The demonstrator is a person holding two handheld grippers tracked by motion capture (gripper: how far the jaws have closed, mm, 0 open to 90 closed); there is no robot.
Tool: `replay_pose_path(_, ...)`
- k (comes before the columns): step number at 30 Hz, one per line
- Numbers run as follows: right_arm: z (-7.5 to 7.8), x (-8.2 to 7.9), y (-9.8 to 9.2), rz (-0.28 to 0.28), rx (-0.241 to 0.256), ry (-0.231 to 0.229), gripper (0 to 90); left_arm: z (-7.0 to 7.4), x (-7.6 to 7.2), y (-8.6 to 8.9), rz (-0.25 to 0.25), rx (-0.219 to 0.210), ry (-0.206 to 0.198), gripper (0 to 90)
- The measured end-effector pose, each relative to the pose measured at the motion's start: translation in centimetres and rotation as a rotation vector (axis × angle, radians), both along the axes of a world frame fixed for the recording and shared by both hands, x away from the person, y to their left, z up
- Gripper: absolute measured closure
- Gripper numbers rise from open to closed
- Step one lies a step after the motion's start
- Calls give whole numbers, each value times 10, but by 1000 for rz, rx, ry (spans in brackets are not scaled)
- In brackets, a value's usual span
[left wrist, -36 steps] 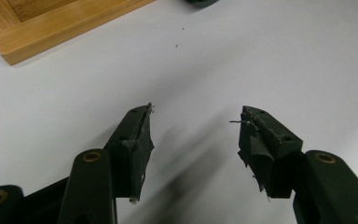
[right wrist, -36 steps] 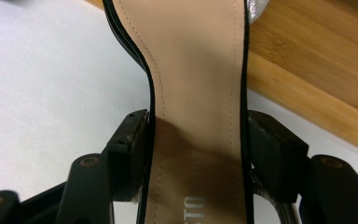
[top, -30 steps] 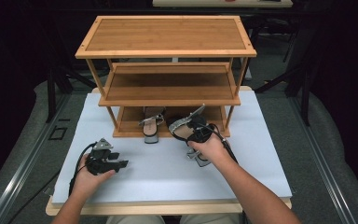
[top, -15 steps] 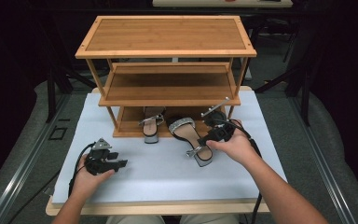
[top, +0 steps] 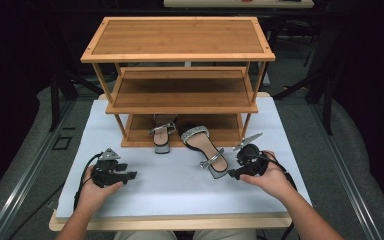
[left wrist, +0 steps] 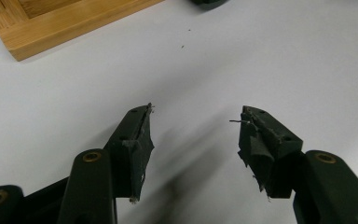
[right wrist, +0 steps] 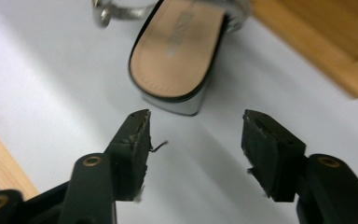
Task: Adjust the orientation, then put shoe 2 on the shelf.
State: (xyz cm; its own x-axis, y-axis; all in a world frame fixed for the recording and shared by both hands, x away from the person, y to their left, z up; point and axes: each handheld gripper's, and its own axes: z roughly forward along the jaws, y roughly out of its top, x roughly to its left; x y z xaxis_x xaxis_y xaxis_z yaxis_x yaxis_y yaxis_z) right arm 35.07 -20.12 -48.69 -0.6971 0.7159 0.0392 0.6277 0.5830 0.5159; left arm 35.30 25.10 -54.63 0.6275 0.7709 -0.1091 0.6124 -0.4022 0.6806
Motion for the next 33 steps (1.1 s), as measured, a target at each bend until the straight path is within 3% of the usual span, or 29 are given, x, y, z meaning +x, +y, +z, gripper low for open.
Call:
replay_pose_path(4, -21, -1, 3, 25, -12, 10, 375, -1, 0, 0, -5, 4, 8, 438)
replay_pose_path(9, -35, 4, 10, 24, -21, -19, 374, -2, 1, -2, -13, 9, 10, 438)
replay_pose_path(13, -41, 7, 15, 7, 9, -14, 449, -2, 1, -1, -16, 14, 12, 438)
replay_pose_path(15, -44, 7, 19, 25, 27, -4, 478, -2, 0, 0, -12, 8, 9, 438)
replay_pose_path(18, -45, 3, 27, 22, 4, -30, 473, -1, 1, 2, -6, 3, 8, 438)
replay_pose_path(25, -42, -6, 43, 75, 108, -24, 482, -1, 1, 0, -11, -2, 10, 438)
replay_pose_path(28, -44, -8, 54, 88, 83, -47, 451, -1, 1, -1, -12, -1, 12, 438)
replay_pose_path(29, -45, -9, 57, 73, 32, -71, 433, -1, 1, -1, -14, -2, 11, 438)
replay_pose_path(31, -53, -7, 62, 88, 75, -63, 390, -1, 1, -2, -14, 0, 9, 438)
replay_pose_path(33, -53, -8, 67, 49, -53, -104, 358, -1, 1, -1, -13, 1, 8, 437)
